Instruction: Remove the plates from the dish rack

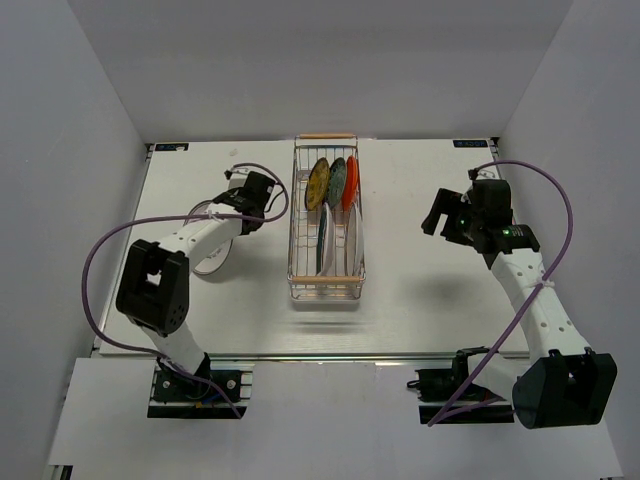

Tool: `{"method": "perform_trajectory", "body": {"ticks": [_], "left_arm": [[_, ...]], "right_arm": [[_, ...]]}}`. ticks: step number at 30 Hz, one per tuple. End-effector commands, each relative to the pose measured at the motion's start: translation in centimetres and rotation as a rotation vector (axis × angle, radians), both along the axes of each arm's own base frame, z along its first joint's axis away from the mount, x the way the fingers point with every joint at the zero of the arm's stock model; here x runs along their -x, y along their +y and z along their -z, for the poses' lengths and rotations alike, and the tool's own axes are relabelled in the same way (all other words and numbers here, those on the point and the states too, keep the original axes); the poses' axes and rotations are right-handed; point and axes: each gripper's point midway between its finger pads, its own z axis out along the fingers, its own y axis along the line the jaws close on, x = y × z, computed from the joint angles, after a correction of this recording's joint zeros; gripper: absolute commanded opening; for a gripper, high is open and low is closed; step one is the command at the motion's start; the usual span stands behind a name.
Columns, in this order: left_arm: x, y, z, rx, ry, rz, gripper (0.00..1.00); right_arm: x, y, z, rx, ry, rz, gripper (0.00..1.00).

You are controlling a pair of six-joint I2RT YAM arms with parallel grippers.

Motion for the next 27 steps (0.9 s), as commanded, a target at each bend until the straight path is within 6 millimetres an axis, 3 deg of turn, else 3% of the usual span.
{"method": "perform_trajectory", "body": {"ticks": [1, 2, 3, 4, 12, 17, 21, 24, 25, 27], "left_arm": [[-1.6, -0.5, -0.3, 0.014, -0.031, 0.007, 0.05], [-1.5, -0.5, 0.5, 0.006, -0.006, 0.003, 0.15], [-1.6, -0.2, 0.8, 0.005, 0.004, -0.009, 0.18], [-1.5, -0.3, 1.2, 0.013, 0.014, -0.012, 0.2], [-1.5, -1.1, 3.5, 0.044, 0.063, -0.019, 0.34], [-1.5, -1.5, 3.4, 0.068, 0.062, -0.01, 0.45], [-1.4, -1.6, 3.1, 0.08, 0.061, -0.008, 0.47], [-1.3, -1.8, 2.4, 0.091, 0.064, -0.012, 0.57], [-1.3, -1.8, 2.2, 0.092, 0.063, -0.011, 0.64], [-1.4, -2.0, 1.3, 0.111, 0.05, -0.01, 0.66]], "right_arm": [[-0.6, -0.1, -1.5, 0.004, -0.031, 0.004, 0.89], [-0.6, -0.1, -1.6, 0.003, -0.029, 0.006, 0.89], [-0.6, 0.0, -1.6, 0.004, -0.031, 0.002, 0.89], [-0.7, -0.7, -1.6, 0.021, -0.033, 0.033, 0.89], [-0.5, -0.6, -1.4, 0.021, -0.028, 0.032, 0.89], [-0.4, -0.7, -1.5, 0.023, -0.028, 0.036, 0.89], [-0.4, -0.7, -1.7, 0.023, -0.033, 0.036, 0.89], [-0.3, -0.7, -1.9, 0.022, -0.039, 0.039, 0.89], [-0.2, -0.8, -1.8, 0.021, -0.034, 0.039, 0.89], [-0.1, -0.7, -2.0, 0.02, -0.043, 0.036, 0.89]]}}
